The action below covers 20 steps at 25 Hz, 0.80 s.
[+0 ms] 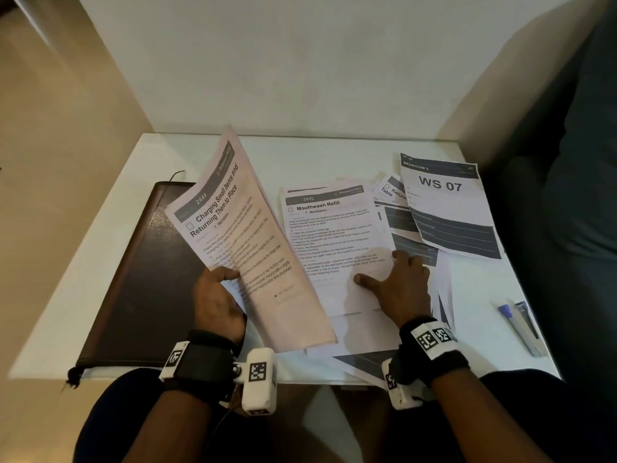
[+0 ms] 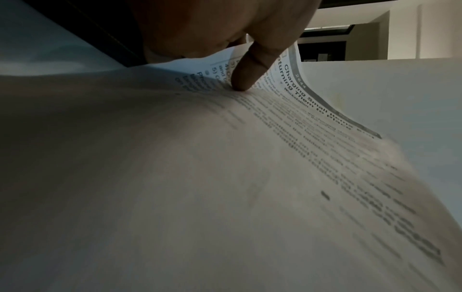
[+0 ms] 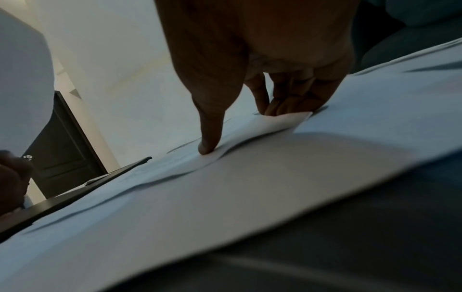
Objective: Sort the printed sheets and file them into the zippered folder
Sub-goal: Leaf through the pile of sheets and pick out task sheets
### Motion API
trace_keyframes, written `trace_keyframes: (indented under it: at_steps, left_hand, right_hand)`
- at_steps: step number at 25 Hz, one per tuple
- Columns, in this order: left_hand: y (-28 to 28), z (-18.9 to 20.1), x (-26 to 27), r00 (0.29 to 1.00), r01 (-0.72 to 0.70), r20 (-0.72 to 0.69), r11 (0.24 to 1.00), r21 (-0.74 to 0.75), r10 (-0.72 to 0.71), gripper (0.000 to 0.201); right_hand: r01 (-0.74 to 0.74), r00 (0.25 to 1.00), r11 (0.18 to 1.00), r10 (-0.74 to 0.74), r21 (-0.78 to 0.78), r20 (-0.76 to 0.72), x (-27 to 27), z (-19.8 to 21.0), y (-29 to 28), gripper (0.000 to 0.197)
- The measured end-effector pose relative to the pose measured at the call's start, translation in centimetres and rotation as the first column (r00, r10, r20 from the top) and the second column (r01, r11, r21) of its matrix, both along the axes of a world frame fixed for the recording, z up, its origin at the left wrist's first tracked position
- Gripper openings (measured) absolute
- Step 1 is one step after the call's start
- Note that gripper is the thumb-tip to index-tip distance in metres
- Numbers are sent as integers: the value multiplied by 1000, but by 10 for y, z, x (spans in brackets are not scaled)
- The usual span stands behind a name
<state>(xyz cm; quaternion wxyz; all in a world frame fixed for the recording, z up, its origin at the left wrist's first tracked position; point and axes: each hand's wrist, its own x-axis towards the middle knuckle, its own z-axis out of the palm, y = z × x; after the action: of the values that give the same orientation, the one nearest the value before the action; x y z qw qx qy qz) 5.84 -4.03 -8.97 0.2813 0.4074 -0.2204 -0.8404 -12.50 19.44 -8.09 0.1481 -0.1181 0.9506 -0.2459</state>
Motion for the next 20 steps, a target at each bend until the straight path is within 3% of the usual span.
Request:
trace_keyframes:
  at_steps: [5,9,12,17,20]
  left_hand:
    - [1,0,4,1000,4,-13,1000,17,-4,50]
    - [4,7,4,996,72,-54,997,5,-72,35]
    - [6,6,4,995,98,-3,994,-53,-98,32]
    - [8,7,0,988,154,3,986,-64,-154,38]
    - [10,9,-3,992,126,3,990,-61,-126,41]
  right_hand:
    - [28,999,994,-30,-110,-16,-5,1,6,53]
    - [26,991,975,-54,-219,-122,-5,21,12,13]
    - [-35,973,941,-45,-338,-226,7,39,15,16]
    - [-381,851,805,113,-455,-513,58,63,12,26]
    - [-503,787,731,167,-461,-593,87,67,4,29]
